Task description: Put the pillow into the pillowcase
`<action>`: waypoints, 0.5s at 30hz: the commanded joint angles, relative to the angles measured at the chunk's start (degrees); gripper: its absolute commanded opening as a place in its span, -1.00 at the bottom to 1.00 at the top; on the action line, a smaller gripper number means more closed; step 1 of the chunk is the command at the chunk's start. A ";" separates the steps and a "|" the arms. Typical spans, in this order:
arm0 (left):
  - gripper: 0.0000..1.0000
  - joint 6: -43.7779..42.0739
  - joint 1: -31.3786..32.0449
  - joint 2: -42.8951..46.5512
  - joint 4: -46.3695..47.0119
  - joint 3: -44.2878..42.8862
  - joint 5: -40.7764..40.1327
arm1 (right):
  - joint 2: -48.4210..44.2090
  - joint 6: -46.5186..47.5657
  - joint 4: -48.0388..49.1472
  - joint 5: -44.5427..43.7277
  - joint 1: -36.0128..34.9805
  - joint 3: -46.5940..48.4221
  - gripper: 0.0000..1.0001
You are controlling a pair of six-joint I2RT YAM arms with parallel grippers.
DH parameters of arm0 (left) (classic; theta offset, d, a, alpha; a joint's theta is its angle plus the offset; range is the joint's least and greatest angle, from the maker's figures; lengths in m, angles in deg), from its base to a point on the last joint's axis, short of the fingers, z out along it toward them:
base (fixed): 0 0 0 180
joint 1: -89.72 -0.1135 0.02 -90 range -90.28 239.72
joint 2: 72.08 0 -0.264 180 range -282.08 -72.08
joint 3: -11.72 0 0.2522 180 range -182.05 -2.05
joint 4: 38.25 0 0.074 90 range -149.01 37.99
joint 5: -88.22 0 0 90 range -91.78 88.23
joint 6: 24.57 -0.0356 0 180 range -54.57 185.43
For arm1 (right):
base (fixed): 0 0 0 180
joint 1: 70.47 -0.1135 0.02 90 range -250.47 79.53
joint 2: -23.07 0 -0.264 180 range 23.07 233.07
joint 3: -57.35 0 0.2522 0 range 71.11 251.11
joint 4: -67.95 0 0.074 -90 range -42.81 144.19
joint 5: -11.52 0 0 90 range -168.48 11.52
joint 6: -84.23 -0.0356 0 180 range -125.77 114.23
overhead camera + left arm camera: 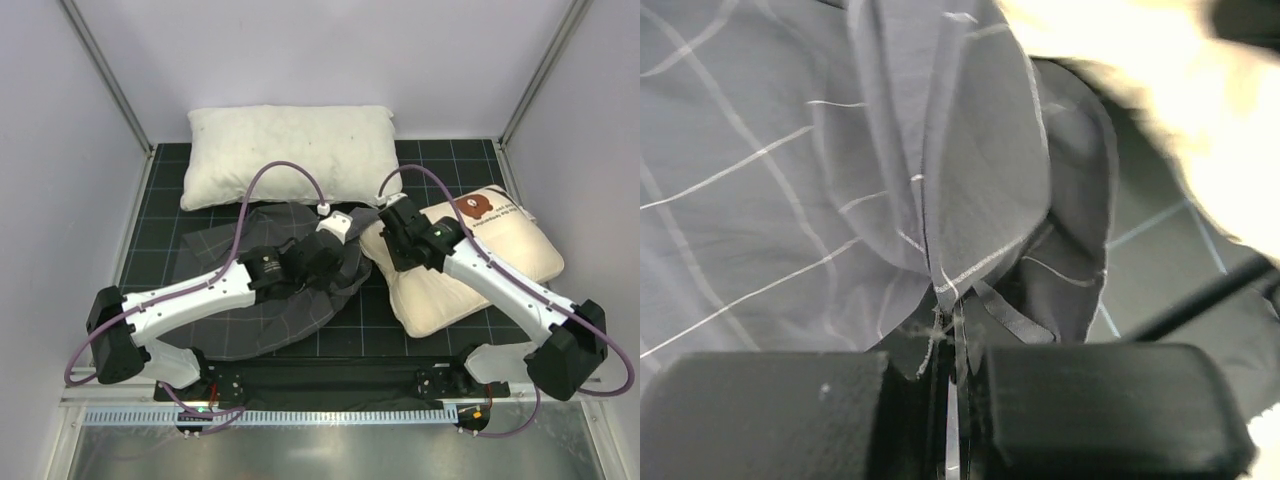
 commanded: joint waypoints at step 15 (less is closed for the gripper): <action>-0.87 -3.23 -1.24 2.42 -1.12 -3.26 -0.47 | -5.68 3.39 -8.26 6.04 -1.96 -0.46 -0.92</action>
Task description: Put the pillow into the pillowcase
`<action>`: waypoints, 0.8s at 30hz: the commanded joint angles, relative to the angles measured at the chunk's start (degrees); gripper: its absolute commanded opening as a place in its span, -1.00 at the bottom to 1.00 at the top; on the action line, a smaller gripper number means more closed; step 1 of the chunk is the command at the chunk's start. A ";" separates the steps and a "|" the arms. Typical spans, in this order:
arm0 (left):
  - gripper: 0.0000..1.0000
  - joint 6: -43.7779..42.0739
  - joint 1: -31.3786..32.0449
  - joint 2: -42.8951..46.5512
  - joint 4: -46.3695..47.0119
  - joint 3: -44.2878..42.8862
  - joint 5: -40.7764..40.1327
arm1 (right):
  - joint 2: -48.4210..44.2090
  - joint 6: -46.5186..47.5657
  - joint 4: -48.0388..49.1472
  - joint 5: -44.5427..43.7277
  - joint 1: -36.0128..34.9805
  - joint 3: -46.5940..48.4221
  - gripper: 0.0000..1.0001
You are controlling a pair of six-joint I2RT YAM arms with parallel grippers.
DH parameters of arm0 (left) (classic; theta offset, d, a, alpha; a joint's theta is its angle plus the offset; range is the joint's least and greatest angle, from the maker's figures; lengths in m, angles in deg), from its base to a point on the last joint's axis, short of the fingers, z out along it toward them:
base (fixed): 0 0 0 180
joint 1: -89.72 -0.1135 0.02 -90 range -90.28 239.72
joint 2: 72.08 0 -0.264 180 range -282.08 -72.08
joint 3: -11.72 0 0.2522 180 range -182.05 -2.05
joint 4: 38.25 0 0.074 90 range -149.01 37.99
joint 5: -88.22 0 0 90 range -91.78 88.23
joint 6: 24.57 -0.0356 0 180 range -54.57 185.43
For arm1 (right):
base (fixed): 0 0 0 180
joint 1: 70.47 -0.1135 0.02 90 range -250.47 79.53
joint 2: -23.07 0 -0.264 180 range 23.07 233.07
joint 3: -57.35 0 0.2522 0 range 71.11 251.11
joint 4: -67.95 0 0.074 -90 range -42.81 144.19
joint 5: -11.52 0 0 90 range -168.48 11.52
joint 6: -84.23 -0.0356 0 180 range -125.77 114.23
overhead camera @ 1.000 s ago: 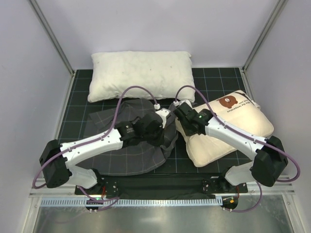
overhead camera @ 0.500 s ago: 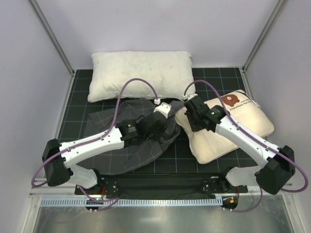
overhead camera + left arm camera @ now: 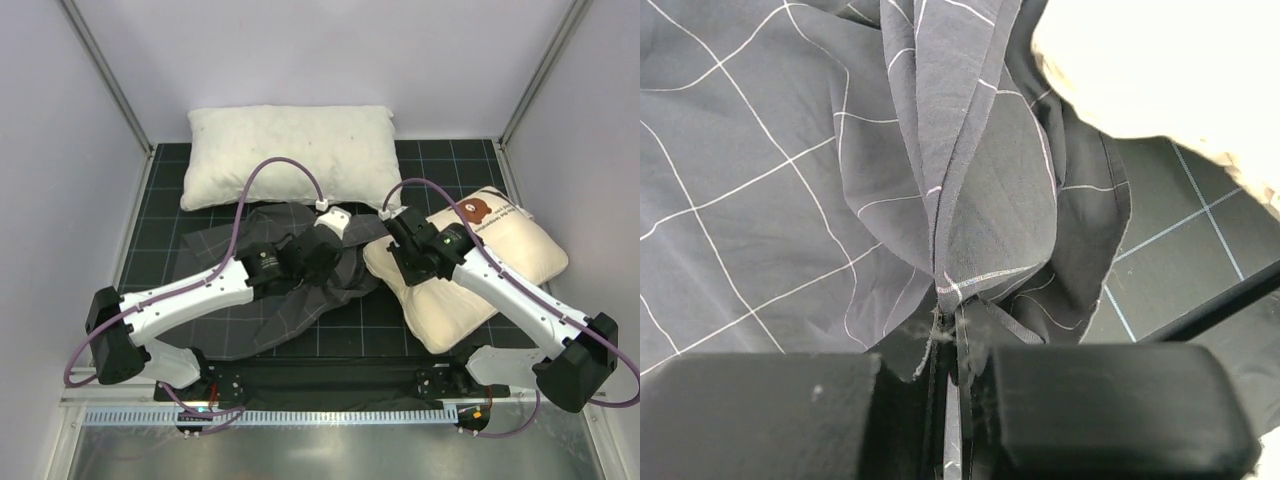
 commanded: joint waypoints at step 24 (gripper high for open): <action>-0.78 3.68 0.03 -1.82 2.80 -2.42 3.19 | -4.26 1.87 -1.69 7.67 -4.94 4.66 -0.92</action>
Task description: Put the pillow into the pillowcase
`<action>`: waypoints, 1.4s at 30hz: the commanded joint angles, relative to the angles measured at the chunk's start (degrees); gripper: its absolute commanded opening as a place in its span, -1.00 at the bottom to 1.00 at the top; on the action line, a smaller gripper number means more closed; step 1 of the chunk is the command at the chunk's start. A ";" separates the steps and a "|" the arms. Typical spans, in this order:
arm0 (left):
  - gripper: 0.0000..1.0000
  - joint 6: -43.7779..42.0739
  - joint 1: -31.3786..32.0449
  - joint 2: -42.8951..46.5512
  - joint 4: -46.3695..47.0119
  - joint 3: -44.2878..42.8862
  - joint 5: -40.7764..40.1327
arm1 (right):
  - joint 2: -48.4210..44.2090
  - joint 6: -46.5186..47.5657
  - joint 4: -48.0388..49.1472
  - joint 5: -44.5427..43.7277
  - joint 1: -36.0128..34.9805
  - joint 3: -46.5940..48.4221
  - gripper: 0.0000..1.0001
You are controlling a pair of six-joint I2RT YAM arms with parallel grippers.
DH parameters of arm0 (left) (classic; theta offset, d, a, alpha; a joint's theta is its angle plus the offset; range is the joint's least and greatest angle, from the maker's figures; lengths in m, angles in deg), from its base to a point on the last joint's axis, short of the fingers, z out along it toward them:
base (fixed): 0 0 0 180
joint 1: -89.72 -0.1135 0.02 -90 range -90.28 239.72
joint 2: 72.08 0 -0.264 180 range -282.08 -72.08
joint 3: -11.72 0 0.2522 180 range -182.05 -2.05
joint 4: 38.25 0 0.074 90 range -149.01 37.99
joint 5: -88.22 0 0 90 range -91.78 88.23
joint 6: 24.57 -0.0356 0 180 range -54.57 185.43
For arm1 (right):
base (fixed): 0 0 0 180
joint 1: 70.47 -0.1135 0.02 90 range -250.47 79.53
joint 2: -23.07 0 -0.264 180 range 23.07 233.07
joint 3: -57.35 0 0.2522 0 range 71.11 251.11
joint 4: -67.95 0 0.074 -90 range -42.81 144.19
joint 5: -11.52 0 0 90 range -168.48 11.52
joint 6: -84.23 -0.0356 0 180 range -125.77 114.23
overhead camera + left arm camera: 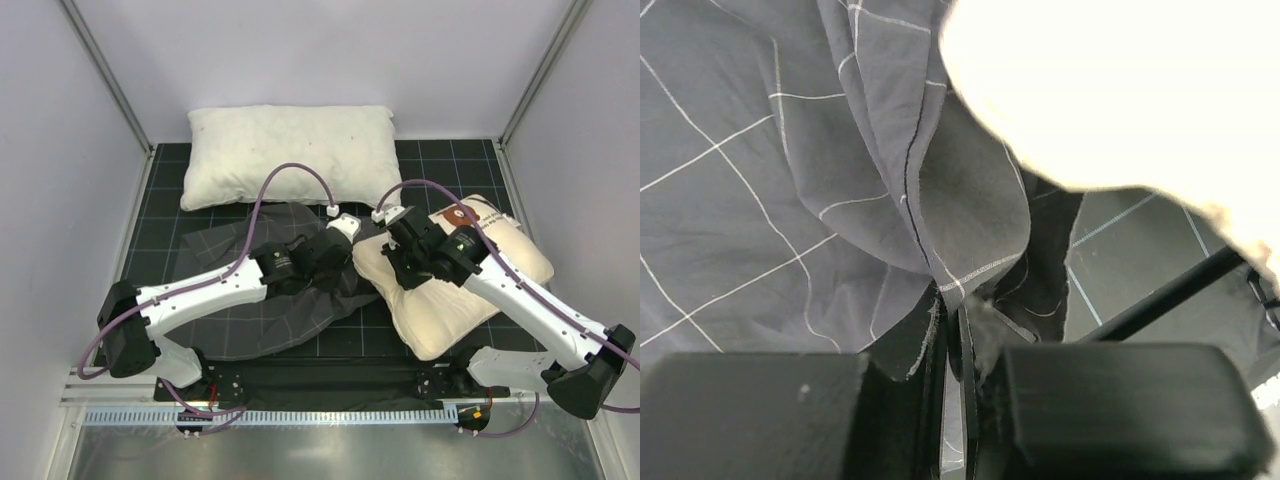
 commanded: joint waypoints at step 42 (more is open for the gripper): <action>0.65 -3.97 -9.16 -9.08 2.89 -8.45 2.46 | -1.10 -10.80 20.72 4.93 -3.53 -18.25 -0.92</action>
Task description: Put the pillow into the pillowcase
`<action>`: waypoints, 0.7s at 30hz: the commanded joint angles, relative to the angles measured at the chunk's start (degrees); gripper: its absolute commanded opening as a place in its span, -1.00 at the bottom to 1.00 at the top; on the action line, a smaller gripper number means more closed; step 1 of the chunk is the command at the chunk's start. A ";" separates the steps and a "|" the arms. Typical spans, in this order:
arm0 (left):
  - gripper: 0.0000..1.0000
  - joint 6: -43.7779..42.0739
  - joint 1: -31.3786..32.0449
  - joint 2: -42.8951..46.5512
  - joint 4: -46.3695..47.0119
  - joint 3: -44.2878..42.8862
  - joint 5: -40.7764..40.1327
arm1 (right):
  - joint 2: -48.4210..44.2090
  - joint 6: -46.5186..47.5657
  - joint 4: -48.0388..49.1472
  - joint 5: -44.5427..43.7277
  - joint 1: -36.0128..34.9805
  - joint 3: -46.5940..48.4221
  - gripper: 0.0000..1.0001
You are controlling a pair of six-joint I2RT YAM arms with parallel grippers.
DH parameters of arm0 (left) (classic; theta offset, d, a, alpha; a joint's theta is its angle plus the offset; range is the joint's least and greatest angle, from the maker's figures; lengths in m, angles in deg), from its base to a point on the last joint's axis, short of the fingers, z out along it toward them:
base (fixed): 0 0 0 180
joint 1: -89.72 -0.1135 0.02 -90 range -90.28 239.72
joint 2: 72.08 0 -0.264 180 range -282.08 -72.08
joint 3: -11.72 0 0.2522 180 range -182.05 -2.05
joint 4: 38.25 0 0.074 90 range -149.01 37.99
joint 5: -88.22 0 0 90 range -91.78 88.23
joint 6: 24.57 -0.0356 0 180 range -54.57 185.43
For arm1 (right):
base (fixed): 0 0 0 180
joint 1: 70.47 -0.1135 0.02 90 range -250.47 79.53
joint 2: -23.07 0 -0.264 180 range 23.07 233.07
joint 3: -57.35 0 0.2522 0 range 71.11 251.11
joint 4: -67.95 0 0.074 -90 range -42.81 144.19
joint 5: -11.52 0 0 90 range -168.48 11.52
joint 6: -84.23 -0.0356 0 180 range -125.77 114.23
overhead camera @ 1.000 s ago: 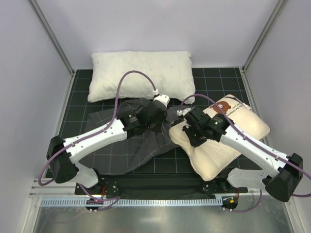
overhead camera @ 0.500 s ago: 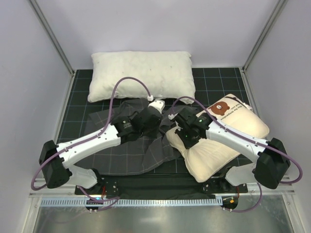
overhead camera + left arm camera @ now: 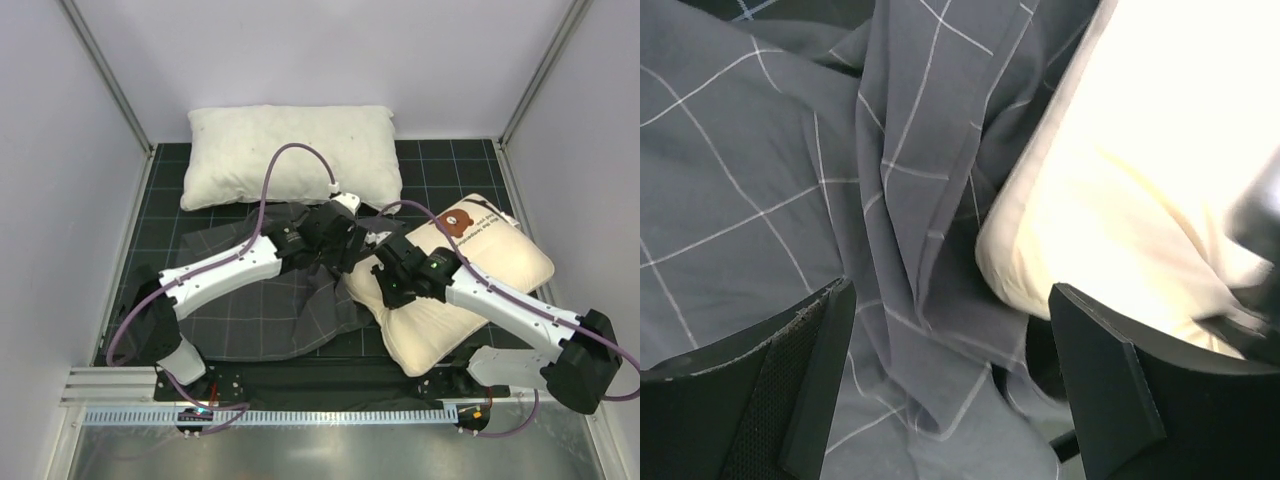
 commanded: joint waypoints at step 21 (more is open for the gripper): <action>-1.00 0.60 -6.84 -8.63 -3.58 -3.90 12.60 | -7.78 -3.46 7.01 6.71 -0.36 -3.69 -0.92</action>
